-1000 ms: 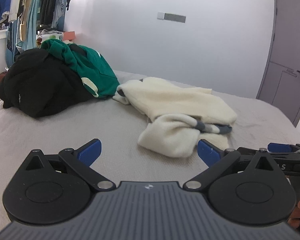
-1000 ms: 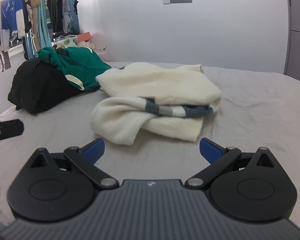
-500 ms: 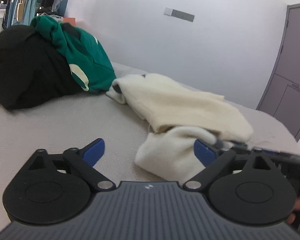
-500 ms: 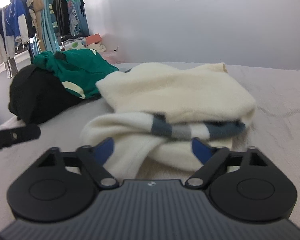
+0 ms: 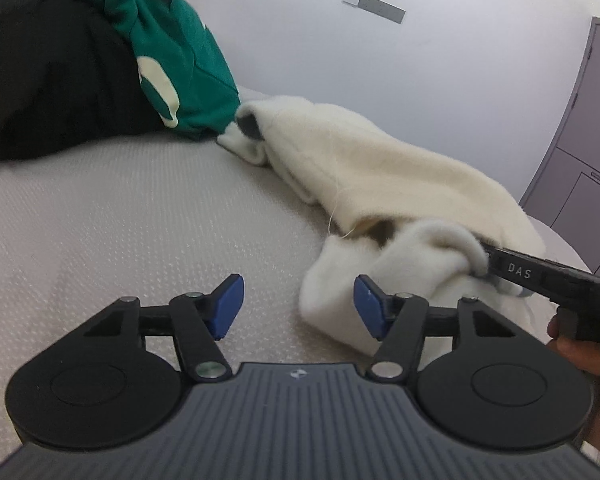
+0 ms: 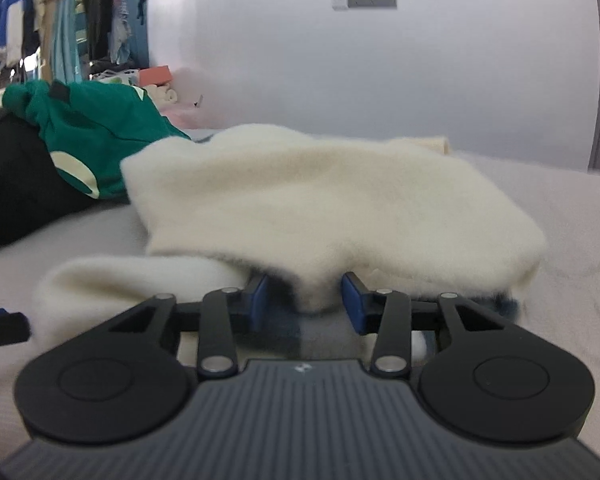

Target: Fold large clothes

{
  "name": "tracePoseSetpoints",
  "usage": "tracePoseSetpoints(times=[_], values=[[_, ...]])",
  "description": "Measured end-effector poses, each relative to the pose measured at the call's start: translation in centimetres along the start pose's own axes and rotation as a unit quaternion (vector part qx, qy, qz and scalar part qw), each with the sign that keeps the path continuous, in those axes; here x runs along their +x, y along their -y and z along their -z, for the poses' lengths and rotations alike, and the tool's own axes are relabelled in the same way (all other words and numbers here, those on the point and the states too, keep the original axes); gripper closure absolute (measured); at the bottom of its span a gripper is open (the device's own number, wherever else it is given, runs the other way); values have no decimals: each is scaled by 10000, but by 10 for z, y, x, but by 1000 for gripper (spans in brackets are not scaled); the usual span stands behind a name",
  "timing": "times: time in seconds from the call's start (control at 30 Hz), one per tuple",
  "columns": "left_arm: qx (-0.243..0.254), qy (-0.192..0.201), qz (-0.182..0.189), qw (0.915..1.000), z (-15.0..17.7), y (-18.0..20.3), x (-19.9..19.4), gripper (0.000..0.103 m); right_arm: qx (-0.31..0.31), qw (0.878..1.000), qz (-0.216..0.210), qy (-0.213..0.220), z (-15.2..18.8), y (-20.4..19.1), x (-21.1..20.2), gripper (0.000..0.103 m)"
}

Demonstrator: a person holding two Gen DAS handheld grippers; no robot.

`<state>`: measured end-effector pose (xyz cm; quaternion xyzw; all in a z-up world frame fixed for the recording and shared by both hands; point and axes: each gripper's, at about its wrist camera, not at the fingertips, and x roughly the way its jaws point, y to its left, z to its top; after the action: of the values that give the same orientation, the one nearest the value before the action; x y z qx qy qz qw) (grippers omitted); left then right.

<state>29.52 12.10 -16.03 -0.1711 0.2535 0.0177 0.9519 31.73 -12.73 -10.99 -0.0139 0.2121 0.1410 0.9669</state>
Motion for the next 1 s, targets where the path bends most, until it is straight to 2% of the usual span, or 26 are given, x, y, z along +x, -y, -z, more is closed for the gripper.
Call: tracePoseSetpoints(times=[0.07,0.2,0.27,0.57,0.77,1.0], values=[[-3,12,46,10000,2,-1,3,36,-4,9999,25,167,2,0,2,62],[-11,36,80,10000,6,0,1,36,309,9994,-97,108,-7,11,0,82],[29,85,48,9999,6,2,-2,36,485,9984,-161,243,-13,17,-8,88],[255,602,119,9978,0,21,-49,36,320,9959,-441,719,-27,8,-70,94],[489,843,370,9946,6,46,-87,36,270,9915,-614,1112,-36,6,-128,94],[792,973,611,9902,22,76,-118,36,66,9880,-1003,1174,-22,-5,-190,94]])
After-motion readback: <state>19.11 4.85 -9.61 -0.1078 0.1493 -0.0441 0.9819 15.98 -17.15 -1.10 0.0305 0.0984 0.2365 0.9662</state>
